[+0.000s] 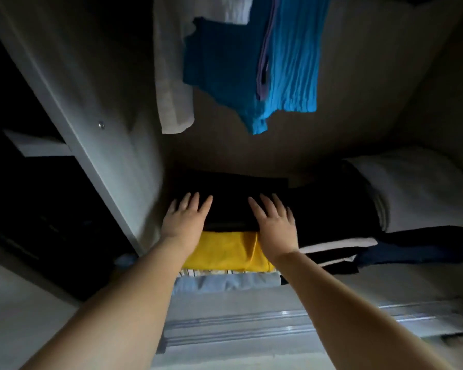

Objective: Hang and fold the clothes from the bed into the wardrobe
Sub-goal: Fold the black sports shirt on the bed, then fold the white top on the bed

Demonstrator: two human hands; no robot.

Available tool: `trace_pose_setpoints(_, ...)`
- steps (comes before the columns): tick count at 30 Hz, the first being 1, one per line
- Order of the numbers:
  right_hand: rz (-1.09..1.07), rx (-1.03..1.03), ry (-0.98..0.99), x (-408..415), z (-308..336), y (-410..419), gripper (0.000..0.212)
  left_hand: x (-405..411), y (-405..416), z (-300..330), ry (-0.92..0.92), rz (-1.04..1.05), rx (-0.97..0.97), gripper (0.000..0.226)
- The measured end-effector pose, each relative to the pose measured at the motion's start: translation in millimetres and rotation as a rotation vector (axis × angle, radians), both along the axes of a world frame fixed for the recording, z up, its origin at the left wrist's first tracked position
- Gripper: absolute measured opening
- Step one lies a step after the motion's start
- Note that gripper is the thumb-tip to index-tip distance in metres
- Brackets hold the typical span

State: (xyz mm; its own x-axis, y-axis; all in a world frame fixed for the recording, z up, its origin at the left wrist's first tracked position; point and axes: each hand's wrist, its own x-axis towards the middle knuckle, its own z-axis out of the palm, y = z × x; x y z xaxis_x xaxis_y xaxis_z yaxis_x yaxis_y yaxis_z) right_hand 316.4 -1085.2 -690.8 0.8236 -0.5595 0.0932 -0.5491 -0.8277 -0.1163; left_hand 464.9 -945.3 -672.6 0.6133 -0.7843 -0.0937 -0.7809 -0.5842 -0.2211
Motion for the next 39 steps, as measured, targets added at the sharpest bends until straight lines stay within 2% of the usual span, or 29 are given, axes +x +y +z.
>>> trace_pose_setpoints(3,0.088,0.0,0.314,14,-66,11,0.083,-4,11,-74,0.132,0.139,0.083,0.08)
trace_pose_setpoints(7,0.111,-0.055,0.425,22,-90,8,0.09,-3,14,-110,0.177,0.197,0.078,0.086)
trace_pose_setpoints(10,0.117,-0.034,0.517,22,-76,8,0.089,-7,9,-95,0.217,0.219,0.188,0.096)
trace_pose_setpoints(15,0.093,0.045,0.348,-1,-45,33,0.076,-38,14,-63,0.236,0.089,0.209,0.09)
trace_pose_setpoints(19,0.06,0.194,0.41,-62,-22,82,0.068,-96,46,-31,0.301,0.02,0.335,0.091)
trace_pose_setpoints(22,-0.02,0.304,0.499,-119,18,101,0.068,-138,58,18,0.38,-0.027,0.435,0.088)
trace_pose_setpoints(24,-0.077,0.329,0.501,-151,46,109,0.066,-164,61,52,0.411,-0.059,0.432,0.082)
trace_pose_setpoints(29,-0.243,0.409,0.464,-230,159,112,0.057,-234,50,163,0.48,-0.199,0.393,0.062)
trace_pose_setpoints(33,-0.398,0.431,0.404,-294,268,116,0.045,-301,41,260,0.515,-0.352,0.34,0.055)
trace_pose_setpoints(39,-0.633,0.388,0.347,-419,399,109,0.036,-405,9,383,0.515,-0.579,0.237,0.045)
